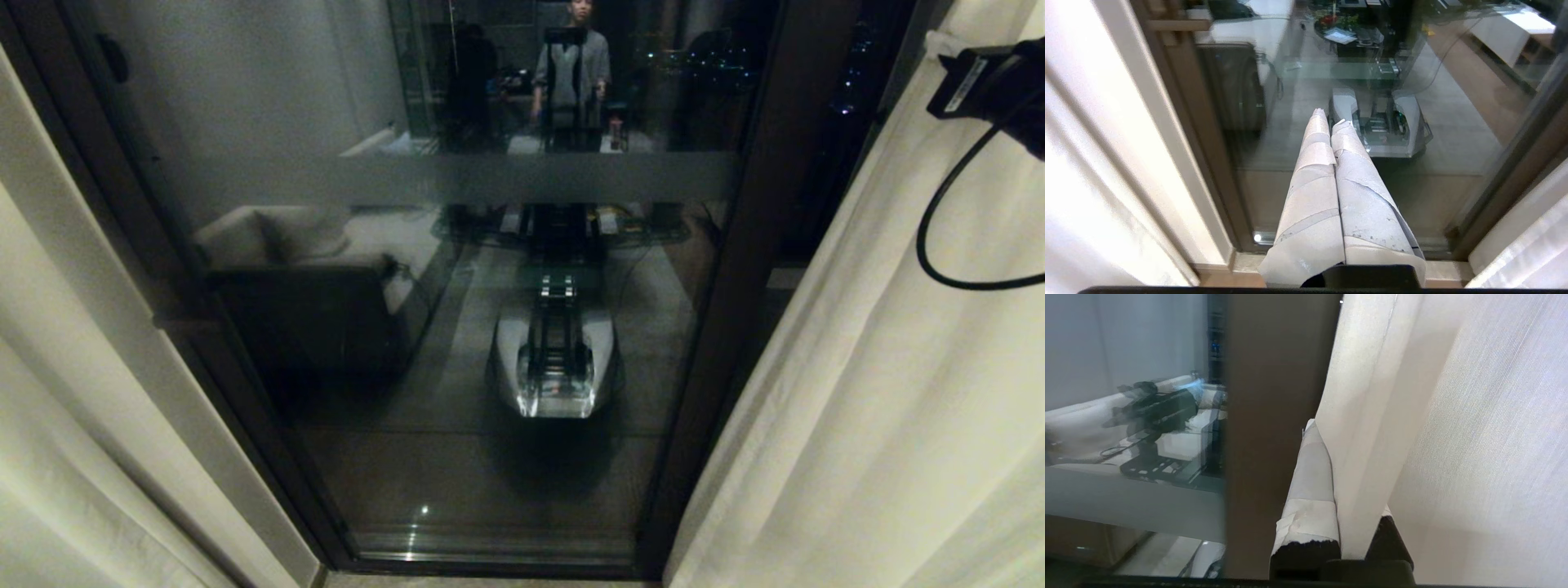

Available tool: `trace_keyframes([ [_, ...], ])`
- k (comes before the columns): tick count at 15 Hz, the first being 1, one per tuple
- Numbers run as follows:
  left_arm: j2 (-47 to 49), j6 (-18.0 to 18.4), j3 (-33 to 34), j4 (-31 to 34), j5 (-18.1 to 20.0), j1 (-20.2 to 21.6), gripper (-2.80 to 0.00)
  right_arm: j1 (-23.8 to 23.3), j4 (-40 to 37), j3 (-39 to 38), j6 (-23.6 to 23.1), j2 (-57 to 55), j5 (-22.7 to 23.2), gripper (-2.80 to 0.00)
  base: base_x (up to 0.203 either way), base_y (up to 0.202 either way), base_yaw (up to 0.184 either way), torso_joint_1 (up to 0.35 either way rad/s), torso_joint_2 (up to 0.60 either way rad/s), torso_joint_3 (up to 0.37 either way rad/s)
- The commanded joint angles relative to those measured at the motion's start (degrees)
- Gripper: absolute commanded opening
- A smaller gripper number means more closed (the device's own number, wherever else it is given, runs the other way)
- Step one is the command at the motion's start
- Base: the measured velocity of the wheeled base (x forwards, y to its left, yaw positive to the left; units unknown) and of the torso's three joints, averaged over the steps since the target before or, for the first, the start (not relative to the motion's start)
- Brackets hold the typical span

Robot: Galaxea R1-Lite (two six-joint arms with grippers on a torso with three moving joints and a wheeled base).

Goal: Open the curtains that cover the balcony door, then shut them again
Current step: Close the inner curtains on both sides

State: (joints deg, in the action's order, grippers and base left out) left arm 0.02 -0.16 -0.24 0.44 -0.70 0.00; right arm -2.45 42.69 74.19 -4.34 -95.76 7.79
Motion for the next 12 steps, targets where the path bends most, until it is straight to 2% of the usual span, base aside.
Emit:
trace_keyframes([
  [1, -0.02, -0.02, -0.01, 0.00, -0.01, 0.00, -2.80, -0.01, 0.20, -0.01, -0.05, -0.22, 0.08, -2.80, 0.000, 0.193, 0.001, 0.007, 0.00, 0.007],
  [12, -0.02, -0.02, -0.01, 0.00, -0.01, 0.00, -2.80, 0.08, 0.29, -0.01, -0.14, -0.83, 0.03, -2.80, 0.000, 0.191, 0.002, 0.003, 0.00, 0.002],
])
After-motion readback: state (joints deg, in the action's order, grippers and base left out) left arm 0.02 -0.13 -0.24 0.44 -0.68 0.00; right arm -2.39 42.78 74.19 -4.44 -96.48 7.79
